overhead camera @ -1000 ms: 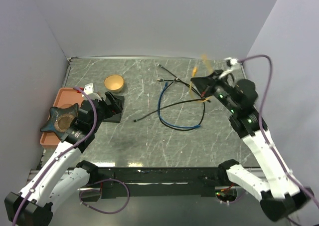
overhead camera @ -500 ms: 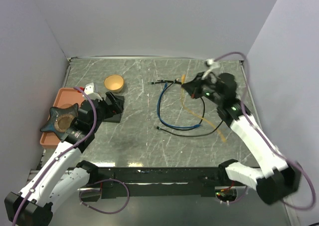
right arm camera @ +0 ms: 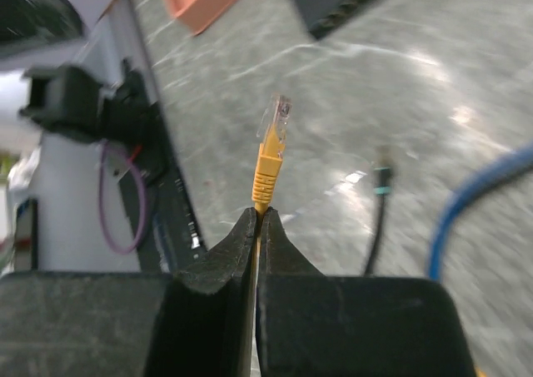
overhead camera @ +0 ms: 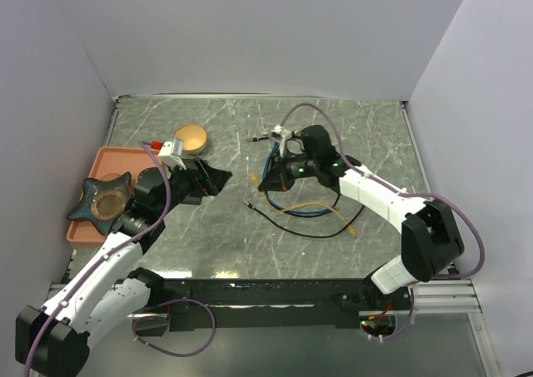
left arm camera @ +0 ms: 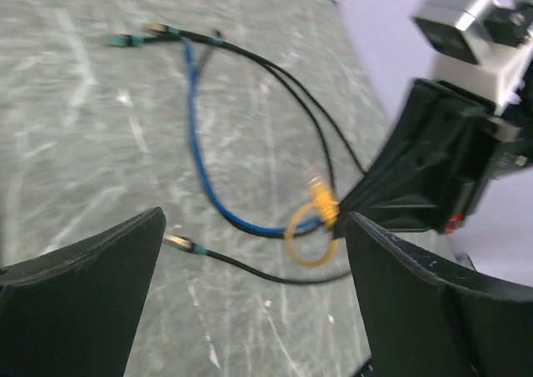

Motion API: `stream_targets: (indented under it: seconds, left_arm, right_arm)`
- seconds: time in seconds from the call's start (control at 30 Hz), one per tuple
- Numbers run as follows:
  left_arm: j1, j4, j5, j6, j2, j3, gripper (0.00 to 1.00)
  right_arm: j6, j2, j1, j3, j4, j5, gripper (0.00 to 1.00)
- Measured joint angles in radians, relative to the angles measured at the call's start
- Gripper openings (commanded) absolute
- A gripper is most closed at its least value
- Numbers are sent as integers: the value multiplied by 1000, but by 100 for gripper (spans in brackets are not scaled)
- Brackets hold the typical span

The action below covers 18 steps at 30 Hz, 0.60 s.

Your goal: Insert the plug into the switch port

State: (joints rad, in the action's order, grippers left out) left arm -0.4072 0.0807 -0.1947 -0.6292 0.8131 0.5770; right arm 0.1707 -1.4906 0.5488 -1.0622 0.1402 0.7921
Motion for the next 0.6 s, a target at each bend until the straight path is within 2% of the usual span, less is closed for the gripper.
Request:
stream_targets:
  seconds: [0.27,0.37,0.4,0.47,0.6]
  left_arm:
    - [0,149,-166,-21,84,-14,97]
    - [0,171,-192,-24,96,-18,89]
    - [0,180,-202,-27,101,-19,82]
    - [0,202,-221,-34,111,-19,75]
    - [0,235,-251,-41,144,-19,69]
  right_arm:
    - [-5,-61,84,-68,-21,49,0]
    - [-4,-63,88,-77,-19,53,0]
    - [-4,-64,89,-82,-21,54,0]
    - [-3,-65,92,-92,-21,56,0]
    - [2,-65,98,-103,-25,68,0]
